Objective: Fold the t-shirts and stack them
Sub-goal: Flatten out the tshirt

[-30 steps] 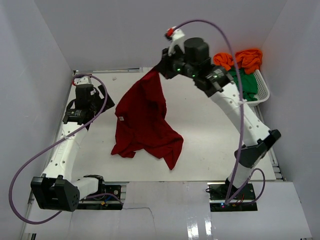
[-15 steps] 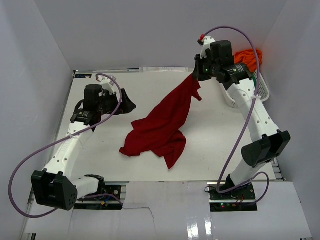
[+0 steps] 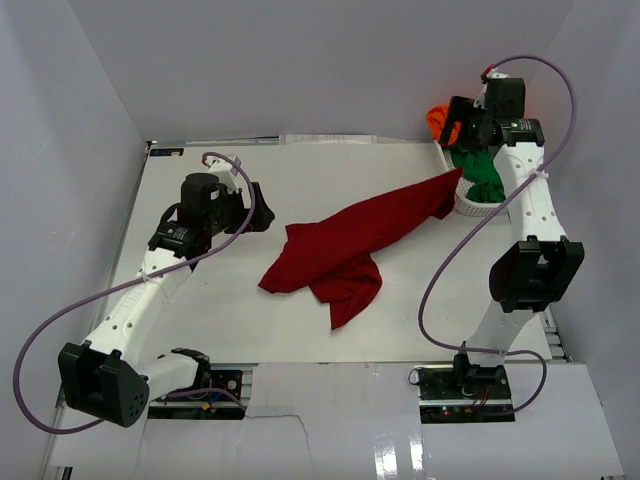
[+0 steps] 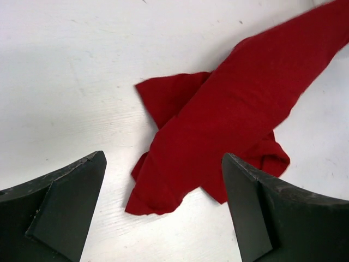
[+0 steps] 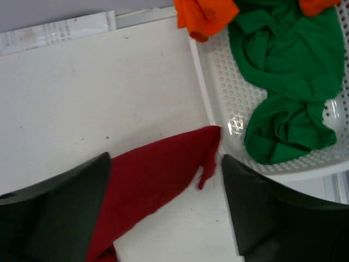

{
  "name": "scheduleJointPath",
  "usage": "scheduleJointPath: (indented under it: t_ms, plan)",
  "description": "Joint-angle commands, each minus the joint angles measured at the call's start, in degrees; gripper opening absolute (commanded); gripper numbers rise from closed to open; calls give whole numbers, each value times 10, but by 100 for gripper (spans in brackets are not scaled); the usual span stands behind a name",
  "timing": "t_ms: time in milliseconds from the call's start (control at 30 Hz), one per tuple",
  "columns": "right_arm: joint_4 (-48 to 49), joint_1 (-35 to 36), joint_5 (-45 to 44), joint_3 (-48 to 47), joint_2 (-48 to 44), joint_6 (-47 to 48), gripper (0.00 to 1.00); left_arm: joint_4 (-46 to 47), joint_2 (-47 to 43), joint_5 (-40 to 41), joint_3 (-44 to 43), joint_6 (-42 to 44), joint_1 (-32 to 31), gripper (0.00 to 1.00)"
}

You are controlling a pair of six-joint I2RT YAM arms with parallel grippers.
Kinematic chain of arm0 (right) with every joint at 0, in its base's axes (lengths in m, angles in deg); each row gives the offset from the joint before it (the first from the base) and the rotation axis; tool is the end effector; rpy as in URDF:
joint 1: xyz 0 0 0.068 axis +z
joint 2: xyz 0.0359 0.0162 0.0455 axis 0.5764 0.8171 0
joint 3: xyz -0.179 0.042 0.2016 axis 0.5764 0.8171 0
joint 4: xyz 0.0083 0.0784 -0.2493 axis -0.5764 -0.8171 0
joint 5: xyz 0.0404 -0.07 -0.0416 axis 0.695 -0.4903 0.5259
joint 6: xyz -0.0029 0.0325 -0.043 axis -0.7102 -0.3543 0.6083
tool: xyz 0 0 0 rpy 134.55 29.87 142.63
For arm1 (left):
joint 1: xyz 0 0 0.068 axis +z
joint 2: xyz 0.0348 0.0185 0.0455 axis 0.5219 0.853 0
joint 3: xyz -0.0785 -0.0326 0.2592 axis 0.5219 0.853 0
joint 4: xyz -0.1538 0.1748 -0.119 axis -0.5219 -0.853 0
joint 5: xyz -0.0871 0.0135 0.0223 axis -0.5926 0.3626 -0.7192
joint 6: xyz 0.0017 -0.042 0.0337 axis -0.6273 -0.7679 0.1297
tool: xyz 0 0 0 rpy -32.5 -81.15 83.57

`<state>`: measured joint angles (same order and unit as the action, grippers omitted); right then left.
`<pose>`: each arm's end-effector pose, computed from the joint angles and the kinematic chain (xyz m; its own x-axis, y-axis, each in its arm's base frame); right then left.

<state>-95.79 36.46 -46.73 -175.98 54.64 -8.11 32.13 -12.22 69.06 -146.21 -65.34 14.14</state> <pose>0.4107 0.0075 0.4068 -0.5285 0.1747 -0.8307 0.1136 0.9844 0.1347 0.2443 -0.0827 0.3251 -0.6303 -0.1059 -0.7691 0.2604 0.9044 -0.3379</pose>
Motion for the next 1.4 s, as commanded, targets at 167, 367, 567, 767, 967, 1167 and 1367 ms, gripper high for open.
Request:
scheduleJointPath:
  t_ms: [167, 367, 567, 767, 967, 1167, 1367]
  plan:
    - [94, 270, 71, 284, -167, 86, 96, -44, -27, 177, -38, -69, 31, 98]
    - [208, 479, 26, 436, -213, 127, 95, -97, 41, 137, -87, -144, 135, 98]
    - [241, 595, -47, 432, -163, 170, 91, -103, 70, 61, -86, -229, 240, 98]
    - [254, 663, -109, 369, -61, 204, 92, -108, 110, 0, -98, -242, 294, 98]
    - [242, 688, -131, 273, 50, 232, 89, -101, 107, -34, -84, -255, 339, 98]
    - [218, 690, -130, 188, 130, 247, 87, -98, 100, -33, -74, -251, 355, 98]
    - [190, 689, -147, 133, 197, 259, 74, -93, 92, -24, -68, -249, 357, 98]
